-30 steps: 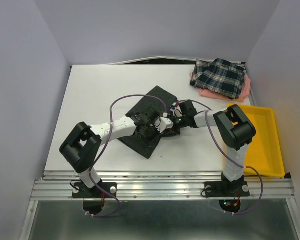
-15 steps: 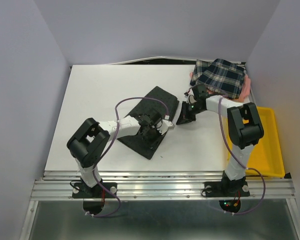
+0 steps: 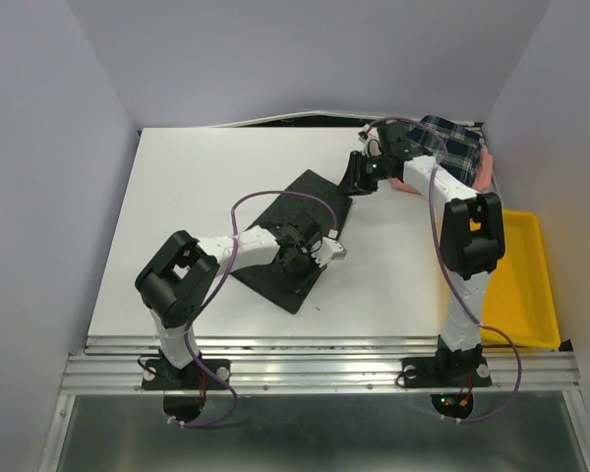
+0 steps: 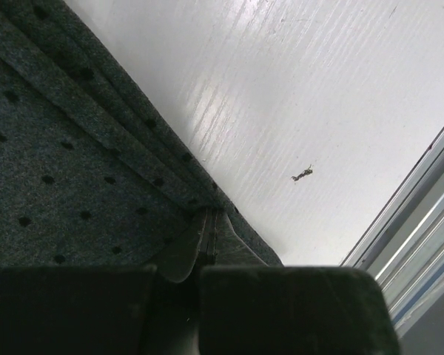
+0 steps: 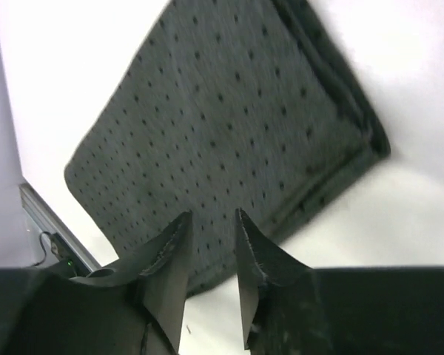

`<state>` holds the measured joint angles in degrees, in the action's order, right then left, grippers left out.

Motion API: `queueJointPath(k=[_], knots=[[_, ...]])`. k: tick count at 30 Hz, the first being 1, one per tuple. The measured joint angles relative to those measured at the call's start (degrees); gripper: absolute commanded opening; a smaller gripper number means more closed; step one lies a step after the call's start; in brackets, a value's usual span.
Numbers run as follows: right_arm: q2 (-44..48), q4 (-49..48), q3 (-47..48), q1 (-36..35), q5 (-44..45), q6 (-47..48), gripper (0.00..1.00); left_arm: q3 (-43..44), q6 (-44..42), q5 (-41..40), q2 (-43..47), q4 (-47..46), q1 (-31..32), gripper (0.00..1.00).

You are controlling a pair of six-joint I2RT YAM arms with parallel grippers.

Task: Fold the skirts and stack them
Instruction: Fold the skirt

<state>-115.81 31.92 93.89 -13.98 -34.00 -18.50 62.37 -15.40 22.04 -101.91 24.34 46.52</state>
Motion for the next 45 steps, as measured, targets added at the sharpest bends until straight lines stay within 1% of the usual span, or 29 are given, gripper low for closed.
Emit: queueJointPath(k=[2,5,10,13,15,16,17,18,20,21,22,25,26,27,29,32,34,38,39,41,42,43,44,45], knots=[[-2.89,-1.77,3.32,0.02,-1.49,-1.20,0.39,-0.04,-0.79,-0.28,0.11,0.07,0.11,0.00],[-7.78,-4.96,7.08,-0.09,-4.76,-3.45,0.39,-0.90,-2.12,-1.38,0.90,-0.33,0.39,0.00],[-14.88,-9.55,9.49,-1.68,-7.72,-5.90,0.37,-2.01,-3.76,-2.95,2.16,0.26,0.28,0.00],[-18.18,-10.40,9.75,-3.08,-7.76,-5.40,0.36,-2.03,-4.85,-3.82,2.40,1.05,0.24,0.00],[-20.55,-10.21,9.75,-3.78,-7.85,-4.33,0.35,-2.03,-6.03,-4.59,2.80,1.88,0.24,0.07],[-20.63,-10.05,9.73,-4.02,-7.80,-3.41,0.35,-2.12,-7.04,-5.60,3.45,3.13,0.09,0.14],[-20.37,-9.90,9.66,-4.13,-7.34,-2.29,0.34,-2.25,-7.34,-5.97,3.87,3.65,-0.13,0.32],[-20.00,-10.03,9.07,-4.22,-7.17,-1.68,0.34,-2.27,-7.96,-6.19,4.98,4.76,-0.68,0.39],[-19.06,-10.14,7.48,-4.22,-7.17,-0.57,0.34,-2.23,-8.59,-5.64,7.69,6.27,-2.56,0.42],[-18.40,-10.08,6.58,-4.22,-7.13,0.09,0.34,-1.73,-8.61,-5.11,9.99,7.56,-4.57,0.43],[-17.81,-9.92,5.68,-4.22,-7.08,0.76,0.34,-0.87,-8.66,-4.37,11.34,8.74,-6.05,0.43],[-16.65,-9.79,3.87,-4.15,-6.97,1.55,0.34,5.99,-8.70,-1.66,15.74,10.60,-15.41,0.42],[-16.15,-9.64,3.17,-4.11,-6.93,1.81,0.34,6.91,-8.68,-1.40,16.11,10.51,-16.61,0.40],[-15.54,-9.53,2.27,-4.11,-6.91,1.97,0.34,8.48,-8.57,-1.18,16.61,10.12,-18.88,0.33],[-14.16,-9.46,-0.04,-4.11,-6.95,2.23,0.35,9.73,-7.89,-1.53,16.98,9.62,-23.82,0.29],[-12.24,-8.70,-2.84,-4.07,-6.97,2.54,0.38,8.52,-6.56,-2.80,14.91,9.51,-27.10,0.26],[-11.06,-8.26,-4.57,-4.07,-7.02,3.15,0.39,7.34,-6.05,-3.32,11.45,9.66,-29.03,0.20],[-9.49,-6.80,-6.67,-4.07,-7.41,4.98,0.40,6.01,-5.64,-4.50,4.59,10.91,-30.56,0.17],[-9.27,-6.36,-6.97,-4.07,-7.56,5.33,0.40,5.57,-5.64,-4.90,2.91,11.43,-30.58,0.13],[-8.57,-5.14,-8.04,-4.04,-8.26,6.69,0.42,4.90,-5.42,-6.45,1.07,11.87,-30.58,0.11],[-8.24,-4.31,-8.52,-4.07,-8.87,7.82,0.43,4.81,-5.25,-7.30,0.46,11.91,-30.60,0.09],[-8.00,-3.41,-8.74,-4.07,-9.31,8.79,0.48,4.81,-5.09,-8.81,-0.57,11.67,-30.64,0.09],[-7.67,-2.71,-9.31,-4.13,-9.81,9.55,0.49,4.92,-4.92,-9.51,-1.66,11.28,-30.80,0.09],[-7.34,-2.14,-9.73,-4.22,-10.34,10.10,0.51,6.84,-4.68,-10.08,-3.39,12.59,-31.15,0.09]])
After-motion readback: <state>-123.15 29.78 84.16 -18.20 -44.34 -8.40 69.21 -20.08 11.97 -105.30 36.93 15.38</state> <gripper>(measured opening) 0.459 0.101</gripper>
